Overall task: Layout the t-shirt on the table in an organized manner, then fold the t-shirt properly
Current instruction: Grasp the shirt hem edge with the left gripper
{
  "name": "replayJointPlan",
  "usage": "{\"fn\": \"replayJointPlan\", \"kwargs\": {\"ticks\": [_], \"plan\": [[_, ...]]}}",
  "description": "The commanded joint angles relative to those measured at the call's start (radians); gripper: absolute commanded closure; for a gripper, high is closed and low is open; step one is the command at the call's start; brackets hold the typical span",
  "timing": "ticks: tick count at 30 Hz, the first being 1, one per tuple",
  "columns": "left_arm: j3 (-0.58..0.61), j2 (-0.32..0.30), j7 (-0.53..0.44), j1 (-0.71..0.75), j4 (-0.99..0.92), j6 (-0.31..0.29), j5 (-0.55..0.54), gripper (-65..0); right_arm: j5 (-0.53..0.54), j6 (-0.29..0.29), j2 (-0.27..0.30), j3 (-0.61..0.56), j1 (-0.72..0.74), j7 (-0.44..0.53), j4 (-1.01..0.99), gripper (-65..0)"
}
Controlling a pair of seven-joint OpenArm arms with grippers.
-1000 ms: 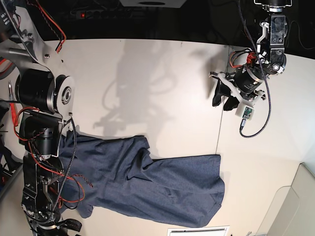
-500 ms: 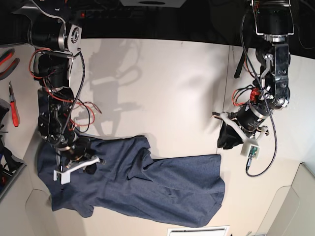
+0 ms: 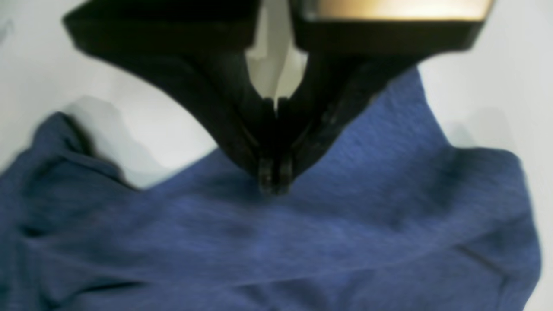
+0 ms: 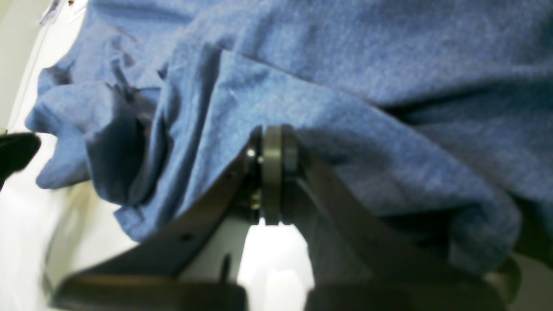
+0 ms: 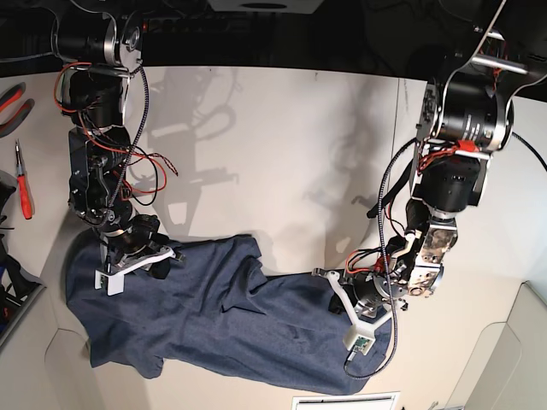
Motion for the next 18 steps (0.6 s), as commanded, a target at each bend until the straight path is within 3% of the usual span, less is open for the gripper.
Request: {"fn": "replayJointPlan", "kwargs": {"ticks": [1,5,8,13,18], "plan": [[0.009,-0.004,-0.041,-0.054,-0.034,0.023,0.013,0.0,0.009,0.009,0.003,0.0,0.027,0.02,0.025,0.0],[0.028,-0.005,-0.16,-0.122,-0.226,0.033,0.042,0.0,0.009,0.009,0.003,0.0,0.027,0.021,0.027,0.0],[0.028,-0.005,-0.227,-0.129,-0.326,0.04,0.126,0.0,0.009,0.009,0.003,0.0,0.027,0.021,0.027,0.0],[0.028,-0.016,-0.222,-0.099,-0.373,0.068,0.193,0.0,0.009,0.009,0.003,0.0,0.027,0.025,0.027,0.0],[0.028,-0.064,-0.135,-0.06,-0.373,0.067,0.195,0.0,0.009,0.008,0.014,0.0,0.027,0.044,0.027,0.0]]}}
